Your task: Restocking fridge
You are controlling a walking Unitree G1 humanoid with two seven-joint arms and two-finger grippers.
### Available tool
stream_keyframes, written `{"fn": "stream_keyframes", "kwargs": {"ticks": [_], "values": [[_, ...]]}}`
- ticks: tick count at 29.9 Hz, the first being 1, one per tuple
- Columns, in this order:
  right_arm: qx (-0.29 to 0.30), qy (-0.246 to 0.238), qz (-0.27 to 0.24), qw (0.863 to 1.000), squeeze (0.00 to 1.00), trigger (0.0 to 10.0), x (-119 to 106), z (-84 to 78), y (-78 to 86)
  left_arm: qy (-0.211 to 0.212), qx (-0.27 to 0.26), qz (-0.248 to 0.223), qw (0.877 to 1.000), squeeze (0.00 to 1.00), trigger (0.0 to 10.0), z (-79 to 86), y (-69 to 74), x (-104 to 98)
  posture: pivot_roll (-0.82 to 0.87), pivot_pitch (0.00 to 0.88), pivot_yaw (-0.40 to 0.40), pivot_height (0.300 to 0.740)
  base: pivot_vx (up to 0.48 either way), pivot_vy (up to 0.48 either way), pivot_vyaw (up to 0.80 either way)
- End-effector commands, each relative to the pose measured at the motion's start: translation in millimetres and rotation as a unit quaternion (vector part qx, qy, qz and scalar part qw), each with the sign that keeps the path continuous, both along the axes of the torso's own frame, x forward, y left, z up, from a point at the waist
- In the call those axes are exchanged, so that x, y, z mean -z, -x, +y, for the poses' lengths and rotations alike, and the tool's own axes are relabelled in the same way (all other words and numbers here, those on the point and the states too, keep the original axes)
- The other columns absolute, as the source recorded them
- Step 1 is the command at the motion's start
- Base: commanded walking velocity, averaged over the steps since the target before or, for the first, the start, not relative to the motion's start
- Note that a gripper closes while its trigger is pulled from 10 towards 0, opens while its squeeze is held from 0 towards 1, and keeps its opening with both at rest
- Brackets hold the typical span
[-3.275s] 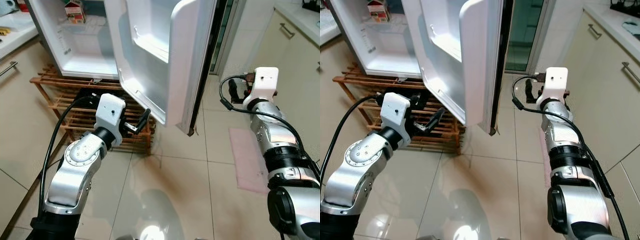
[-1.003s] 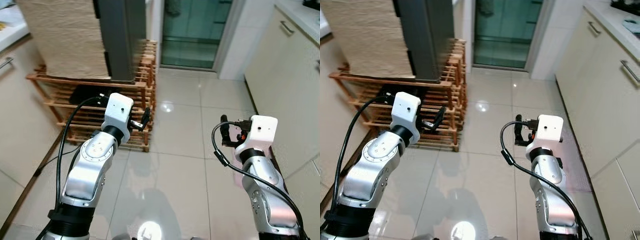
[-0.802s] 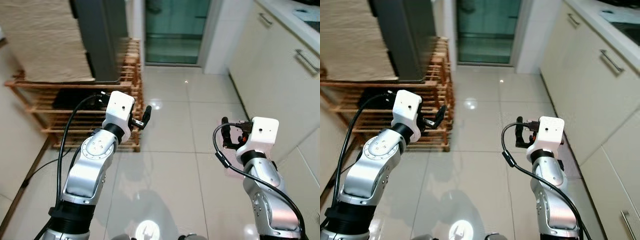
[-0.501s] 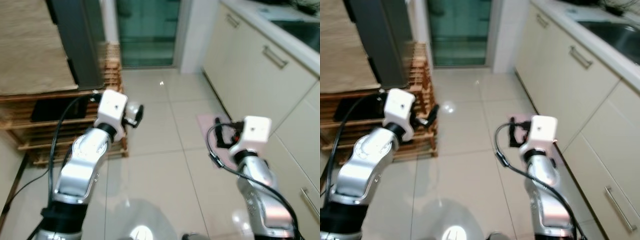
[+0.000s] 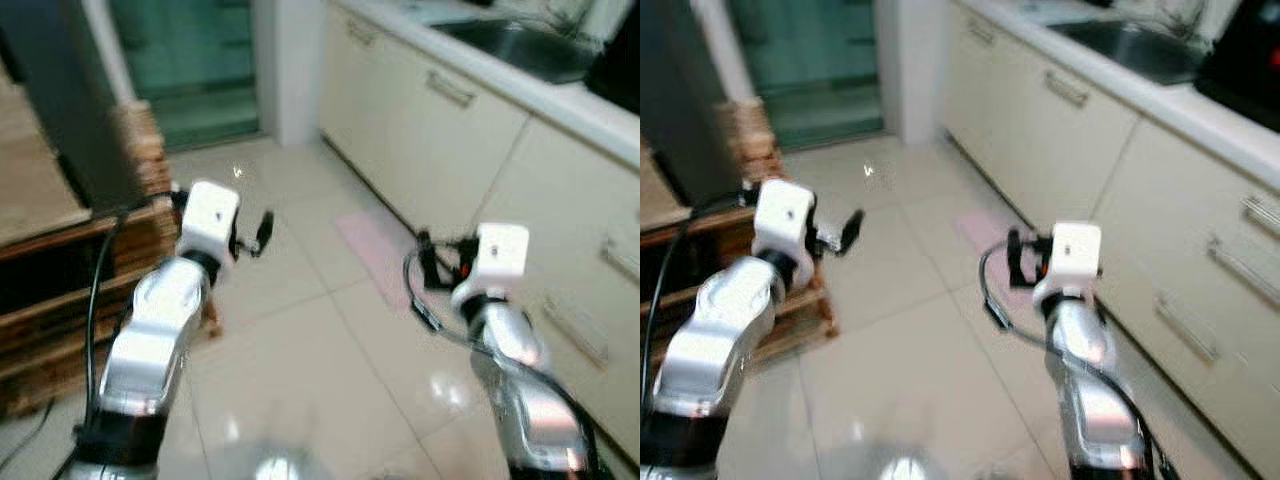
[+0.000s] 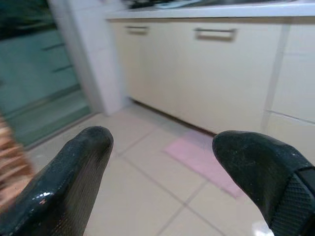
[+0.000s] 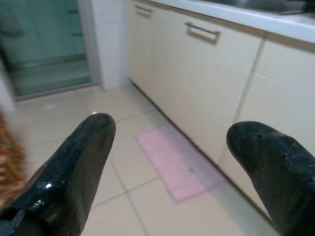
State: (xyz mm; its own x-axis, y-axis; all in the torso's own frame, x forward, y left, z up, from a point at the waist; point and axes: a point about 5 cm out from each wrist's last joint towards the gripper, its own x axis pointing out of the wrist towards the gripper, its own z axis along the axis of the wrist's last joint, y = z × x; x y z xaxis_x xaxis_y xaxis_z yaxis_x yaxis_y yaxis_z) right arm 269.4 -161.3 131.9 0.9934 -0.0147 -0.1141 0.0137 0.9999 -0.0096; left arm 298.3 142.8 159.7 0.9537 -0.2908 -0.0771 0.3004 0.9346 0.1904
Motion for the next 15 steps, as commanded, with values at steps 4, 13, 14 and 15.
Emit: {"fn": "stream_keyframes", "kwargs": {"ticks": [4, 13, 14, 15], "values": [[-0.024, 0.001, -0.013, 1.0, 0.0, 10.0, -6.4, 10.9, -5.0, -0.006, -0.011, -0.001, 1.0, 0.0, 10.0, 7.3, 4.1, -0.5, 0.01, 0.017, -0.028, 0.74, 0.0, 0.331, 0.0], [-0.03, 0.009, -0.013, 0.999, 0.0, 10.0, -6.2, 12.3, -5.8, -0.002, -0.014, -0.001, 1.0, 0.0, 10.0, 8.6, 5.3, -1.4, 0.02, 0.018, -0.028, 0.74, 0.0, 0.335, 0.0], [-0.03, 0.01, -0.013, 0.999, 0.0, 10.0, -6.0, 12.1, -5.6, -0.002, -0.014, -0.001, 1.0, 0.0, 10.0, 8.4, 4.9, -1.9, 0.02, 0.018, -0.028, 0.74, 0.0, 0.349, 0.0], [-0.029, 0.01, -0.013, 0.999, 0.0, 10.0, -5.8, 12.0, -5.6, -0.002, -0.014, -0.001, 1.0, 0.0, 10.0, 8.2, 4.6, -2.3, 0.02, 0.018, -0.028, 0.74, 0.0, 0.349, 0.0]]}}
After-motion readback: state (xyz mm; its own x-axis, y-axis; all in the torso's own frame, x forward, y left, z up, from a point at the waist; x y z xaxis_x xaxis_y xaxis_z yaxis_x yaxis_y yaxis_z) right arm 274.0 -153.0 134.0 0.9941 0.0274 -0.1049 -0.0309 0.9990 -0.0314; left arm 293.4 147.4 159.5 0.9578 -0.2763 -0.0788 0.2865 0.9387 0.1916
